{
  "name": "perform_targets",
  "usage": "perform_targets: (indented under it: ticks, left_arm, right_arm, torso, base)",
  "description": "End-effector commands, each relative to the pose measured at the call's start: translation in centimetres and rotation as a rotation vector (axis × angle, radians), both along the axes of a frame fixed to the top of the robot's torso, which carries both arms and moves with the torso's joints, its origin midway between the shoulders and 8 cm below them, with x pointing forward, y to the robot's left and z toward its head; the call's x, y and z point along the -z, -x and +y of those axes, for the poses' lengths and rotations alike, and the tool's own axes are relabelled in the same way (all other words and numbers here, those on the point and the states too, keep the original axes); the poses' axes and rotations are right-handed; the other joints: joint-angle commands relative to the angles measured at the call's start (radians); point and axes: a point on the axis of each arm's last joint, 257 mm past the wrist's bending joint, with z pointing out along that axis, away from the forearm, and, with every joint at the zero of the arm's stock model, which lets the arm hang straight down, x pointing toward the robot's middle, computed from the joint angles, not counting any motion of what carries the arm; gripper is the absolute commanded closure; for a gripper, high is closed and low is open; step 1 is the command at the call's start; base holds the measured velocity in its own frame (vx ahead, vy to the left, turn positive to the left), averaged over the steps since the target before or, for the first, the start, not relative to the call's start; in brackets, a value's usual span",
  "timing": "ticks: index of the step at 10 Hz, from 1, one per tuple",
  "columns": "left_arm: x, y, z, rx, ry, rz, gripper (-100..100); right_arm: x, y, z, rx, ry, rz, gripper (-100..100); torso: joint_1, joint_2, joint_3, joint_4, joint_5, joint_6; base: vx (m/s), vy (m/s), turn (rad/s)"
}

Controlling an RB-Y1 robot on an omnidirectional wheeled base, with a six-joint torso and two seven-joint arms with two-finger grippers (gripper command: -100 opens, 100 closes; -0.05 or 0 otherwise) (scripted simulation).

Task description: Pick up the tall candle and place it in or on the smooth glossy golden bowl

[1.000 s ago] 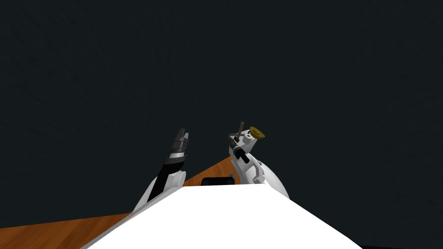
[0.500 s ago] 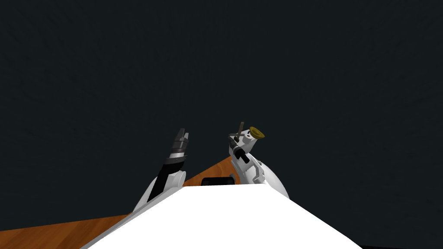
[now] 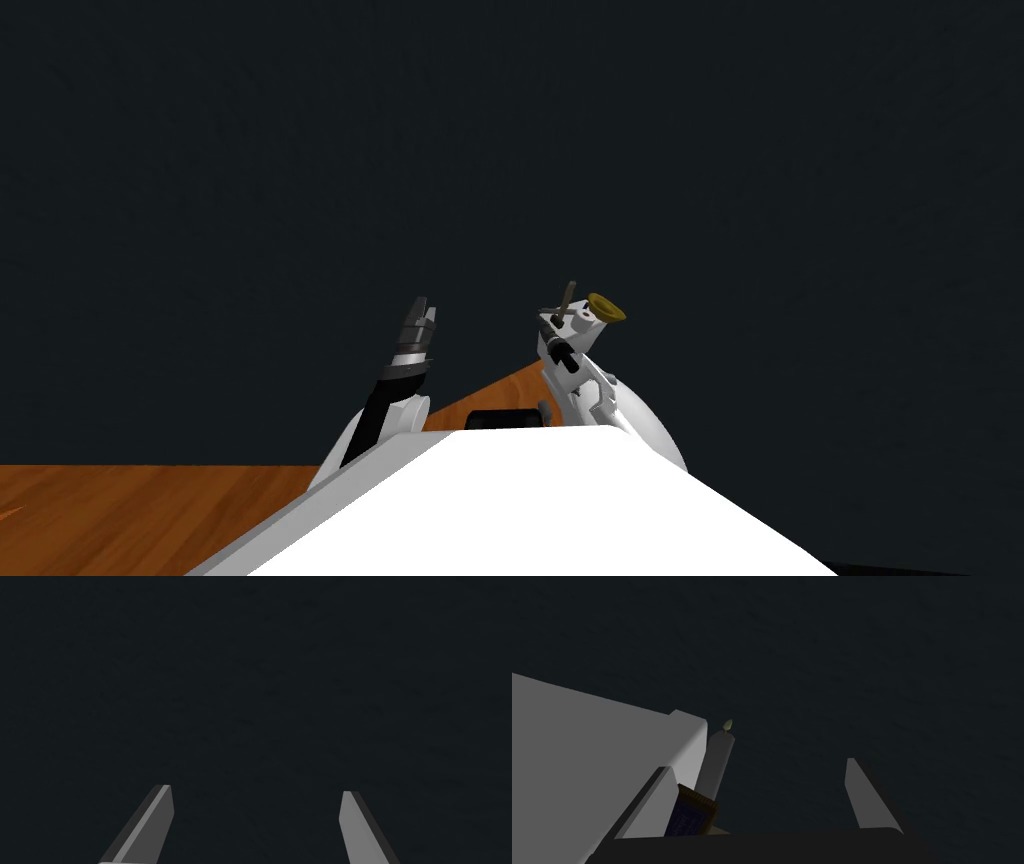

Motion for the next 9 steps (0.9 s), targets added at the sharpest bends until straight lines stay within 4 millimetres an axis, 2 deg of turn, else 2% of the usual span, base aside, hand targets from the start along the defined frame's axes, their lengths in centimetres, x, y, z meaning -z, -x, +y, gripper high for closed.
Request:
perform_targets:
  ticks: [1,4,5,6,7,9]
  left_arm:
    - [0.0,0.0,0.0,0.0,0.0,0.0,0]
    - [0.0,0.0,0.0,0.0,0.0,0.0,0]
    - [0.0,0.0,0.0,0.0,0.0,0.0,0]
    - [0.0,0.0,0.0,0.0,0.0,0.0,0]
    - [0.0,0.0,0.0,0.0,0.0,0.0,0]
    - [0.0,0.0,0.0,0.0,0.0,0.0,0]
  right_arm:
    - [0.6,-0.1,-1.1,0.02,0.032,0.005,-100]
    - [1.8,-1.1,-7.5,0.12,0.175,0.024,-100]
    - [1.7,-1.2,-7.6,0.121,0.191,0.018,-100]
    - [1.9,-1.4,-10.0,0.159,0.243,0.025,-100]
    - [1.8,-1.4,-10.1,0.159,0.249,0.023,-100]
    - [2.1,-1.7,-15.1,0.239,0.346,0.04,-100]
  torso:
    - [0.0,0.0,0.0,0.0,0.0,0.0]
    - [-0.004,0.0,0.0,0.0,-0.001,0.0]
    - [-0.003,0.0,0.0,0.0,-0.001,0.0]
    - [-0.004,0.0,0.0,0.0,-0.001,0.0]
    - [-0.004,0.0,0.0,0.0,-0.001,0.0]
    - [-0.006,-0.001,0.0,0.0,-0.001,0.0]
  base:
    - [-0.064,0.101,0.023]
    - [-0.056,0.11,0.142]
    - [-0.043,0.107,0.034]
    - [-0.05,0.122,0.123]
    - [-0.038,0.084,0.045]
    - [-0.054,0.108,0.152]
